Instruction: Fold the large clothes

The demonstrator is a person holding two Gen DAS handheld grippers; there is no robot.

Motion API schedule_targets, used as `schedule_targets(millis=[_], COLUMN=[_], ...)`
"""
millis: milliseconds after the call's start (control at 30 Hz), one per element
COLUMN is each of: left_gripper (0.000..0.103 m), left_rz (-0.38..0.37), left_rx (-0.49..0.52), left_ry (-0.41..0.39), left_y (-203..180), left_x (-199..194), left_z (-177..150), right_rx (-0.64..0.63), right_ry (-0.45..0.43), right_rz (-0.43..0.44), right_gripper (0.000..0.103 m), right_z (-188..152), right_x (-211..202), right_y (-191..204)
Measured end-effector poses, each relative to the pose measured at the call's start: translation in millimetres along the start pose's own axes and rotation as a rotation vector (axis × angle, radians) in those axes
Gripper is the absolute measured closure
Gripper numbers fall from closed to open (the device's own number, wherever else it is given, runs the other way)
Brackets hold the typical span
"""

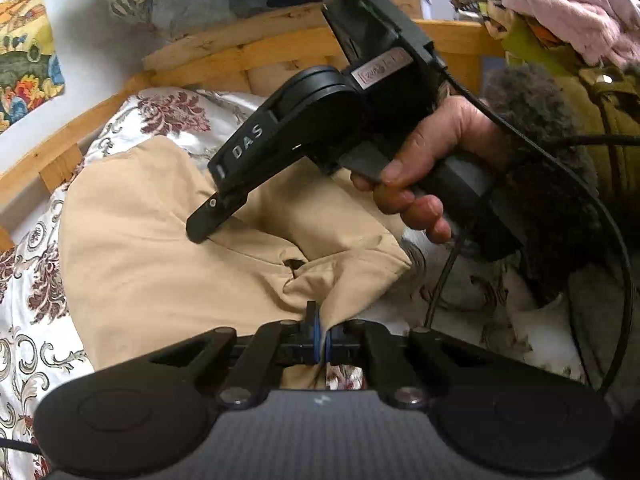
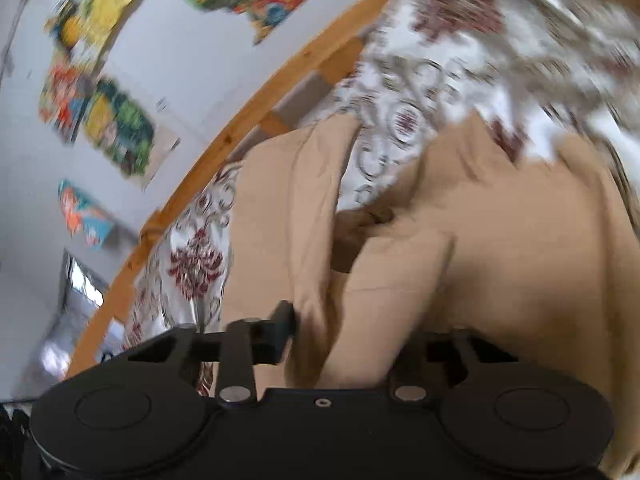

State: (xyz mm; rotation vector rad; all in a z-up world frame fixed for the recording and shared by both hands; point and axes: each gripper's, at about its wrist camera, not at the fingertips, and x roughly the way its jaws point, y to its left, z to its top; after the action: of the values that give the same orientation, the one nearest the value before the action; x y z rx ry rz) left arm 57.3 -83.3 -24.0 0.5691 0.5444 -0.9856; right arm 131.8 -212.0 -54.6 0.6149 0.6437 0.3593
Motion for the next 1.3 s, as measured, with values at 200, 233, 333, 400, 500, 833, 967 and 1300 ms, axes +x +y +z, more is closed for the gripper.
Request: schedule_targets(millis=[200,233,333,400,500,833,967,1300], left_gripper=[0.083,0.080,0.056,0.053,0.046,0.045,0.045,0.043], left_rz=[-0.047,-0.068,-0.116,-0.117,-0.080,0.067,-0.002,0.042], left_rx=[-0.180,-0.205,-0.279,-0.321,-0.380,-0.693,-0.787,-0.730], left_ry=[-0.098,-0.107,-0.128,-0.144,-0.164,-0.082,-0.046,0.021], left_y=[9.5,12.7,25.6,35.2,54.0,114.7,130.5,122.7], left_x=[-17.7,-19.9,-30.7,-38.1,-42.7,-22.2,-3.0,9.3], left_z=[11.0,11.2,5.8,0.9,-3.7,-36.2,-42.2,-42.4], right_rx=[-0.368,-0.418,-0.523,-0.574,-0.621,-0.681,-0.585,-0.573], right_ry=[0.029,0.041,0.087,0.107,0.113,0.128,0.079,-0.146], right_rz=[-0.088,-0.107,-0.164,-0.220,-0.306,-0.489,-0.477,-0.456], right_gripper=[0.086,0.086,0.088,0.088,0.088,0.085,0.077,0.020], right_z=[30.2,33.0,37.6,38.3,41.1,16.2,11.0,46.3], right_x=[-13.0,-12.9,-12.3,-11.8,-13.0,12.9,9.2,-47.9], right_y=[51.6,55.3,55.7,49.0,31.4,-22.9,-25.8,5.1])
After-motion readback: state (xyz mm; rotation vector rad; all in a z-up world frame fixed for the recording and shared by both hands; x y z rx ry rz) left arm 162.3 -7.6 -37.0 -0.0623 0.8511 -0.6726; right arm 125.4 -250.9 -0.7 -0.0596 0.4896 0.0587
